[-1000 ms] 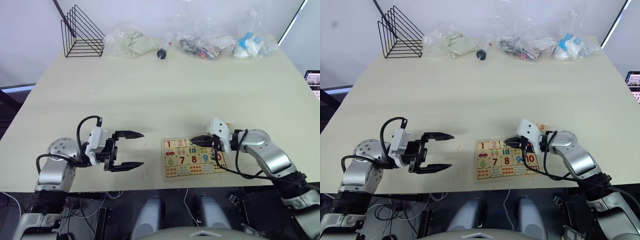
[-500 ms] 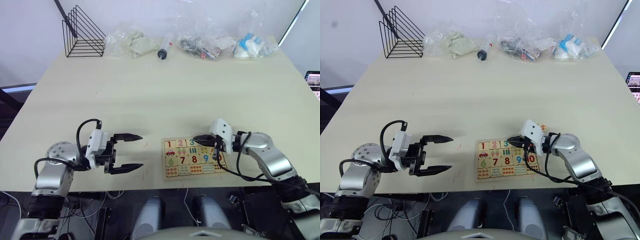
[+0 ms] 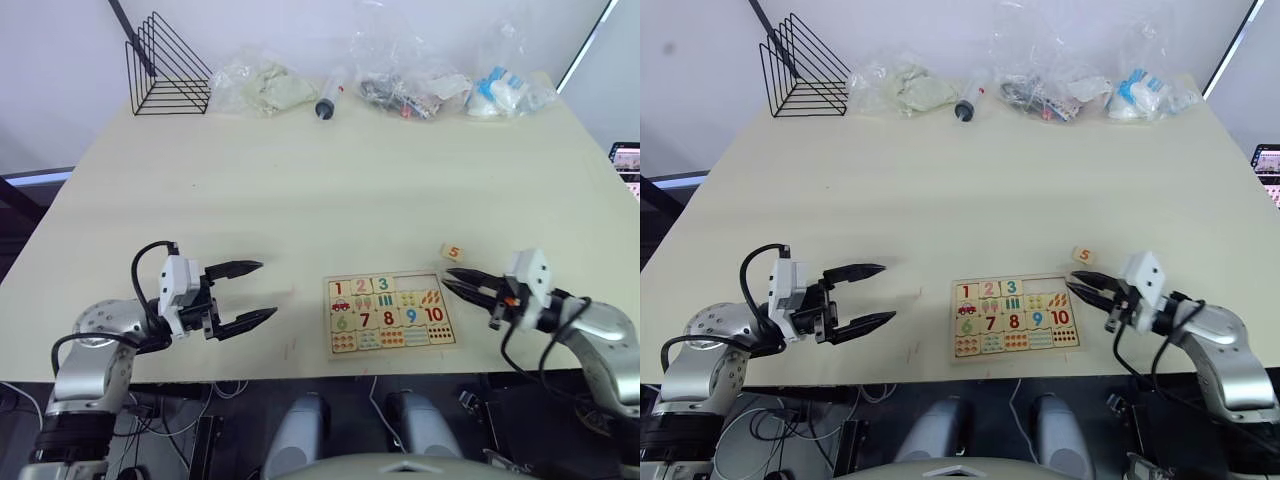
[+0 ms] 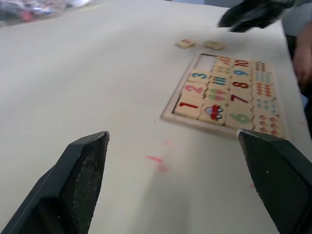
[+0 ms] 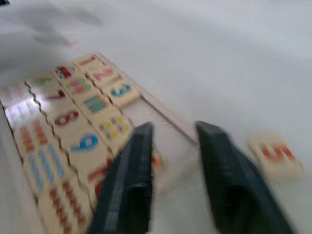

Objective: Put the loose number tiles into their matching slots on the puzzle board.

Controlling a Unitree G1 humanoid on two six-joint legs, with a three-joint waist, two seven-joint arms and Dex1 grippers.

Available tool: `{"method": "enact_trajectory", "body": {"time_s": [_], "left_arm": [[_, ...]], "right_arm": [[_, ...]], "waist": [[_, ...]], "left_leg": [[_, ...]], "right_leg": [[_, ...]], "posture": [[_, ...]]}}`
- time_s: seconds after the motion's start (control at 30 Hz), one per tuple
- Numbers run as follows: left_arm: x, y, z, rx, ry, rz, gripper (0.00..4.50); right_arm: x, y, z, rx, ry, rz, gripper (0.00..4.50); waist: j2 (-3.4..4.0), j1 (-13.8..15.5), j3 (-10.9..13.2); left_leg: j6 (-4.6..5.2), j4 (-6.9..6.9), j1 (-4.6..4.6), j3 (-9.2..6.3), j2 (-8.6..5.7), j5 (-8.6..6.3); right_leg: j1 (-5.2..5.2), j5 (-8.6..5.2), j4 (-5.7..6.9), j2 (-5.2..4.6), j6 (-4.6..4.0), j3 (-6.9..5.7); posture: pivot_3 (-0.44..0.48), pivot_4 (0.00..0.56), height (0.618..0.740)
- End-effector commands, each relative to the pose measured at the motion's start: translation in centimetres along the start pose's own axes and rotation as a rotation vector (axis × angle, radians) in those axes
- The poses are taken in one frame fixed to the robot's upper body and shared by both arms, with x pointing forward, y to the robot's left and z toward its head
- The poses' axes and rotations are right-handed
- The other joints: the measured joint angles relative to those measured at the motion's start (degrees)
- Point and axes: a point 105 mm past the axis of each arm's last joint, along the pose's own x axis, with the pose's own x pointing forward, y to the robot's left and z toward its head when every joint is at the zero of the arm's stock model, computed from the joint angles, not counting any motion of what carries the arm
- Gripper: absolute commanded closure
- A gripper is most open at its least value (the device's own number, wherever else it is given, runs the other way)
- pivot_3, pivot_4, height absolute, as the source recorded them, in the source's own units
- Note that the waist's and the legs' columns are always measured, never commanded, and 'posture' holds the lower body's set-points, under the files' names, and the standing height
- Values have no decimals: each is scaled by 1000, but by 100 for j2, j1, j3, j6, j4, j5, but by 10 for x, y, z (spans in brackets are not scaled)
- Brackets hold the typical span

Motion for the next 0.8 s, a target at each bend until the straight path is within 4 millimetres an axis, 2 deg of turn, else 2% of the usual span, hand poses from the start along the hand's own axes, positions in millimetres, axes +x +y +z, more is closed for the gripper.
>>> {"method": "enact_trajectory", "body": {"time_s": [0.03, 0.1, 0.13, 0.33, 0.5, 0.63, 0.8], "left_arm": [[-9, 5, 2, 6, -9, 69, 0], [-14, 5, -1, -12, -5, 93, 0], [-17, 5, -2, -23, -10, 105, 0], [-27, 2, -5, -46, 3, 155, 0], [-34, -8, -9, -71, 3, 196, 0], [-37, -14, -11, -79, 0, 216, 0], [-34, -17, -13, -80, -2, 205, 0]], "right_arm": [[-23, -11, 7, -36, -45, -79, 1512], [-38, -16, 1, -25, -37, -124, 474], [-46, -18, -3, -25, -28, -145, 98], [-77, -26, -12, -3, -28, -275, 98], [-96, -27, -25, -2, 0, -340, 98], [-101, -28, -26, -2, -13, -361, 98], [-98, -27, -28, 8, -27, -362, 98]], "waist": [[0, -1, 0], [0, -7, -1], [-1, -6, -1], [1, -4, -1], [2, -5, 0], [2, -5, 0], [2, 2, -1]], "left_leg": [[0, 0, 2, 1, 0, 0], [0, 0, 8, 5, 1, 0], [0, 0, 8, 7, 2, 0], [0, 0, 12, 13, 5, 0], [0, -7, 63, 24, 8, -1], [1, -11, 83, 47, 11, -1], [1, -12, 84, 52, 12, -1]], "right_leg": [[1, 0, 0, 0, 0, 1], [4, 0, 0, 1, 0, 5], [4, 0, 0, 2, 0, 6], [5, -1, 0, 2, 0, 12], [54, -4, -5, 1, -3, 23], [62, -10, -4, 3, -10, 47], [61, -6, -4, 5, -4, 51]], "posture": [[0, 150, 740], [0, 150, 740], [0, 150, 740], [0, 150, 740], [0, 150, 740], [0, 150, 740], [0, 150, 740]]}}
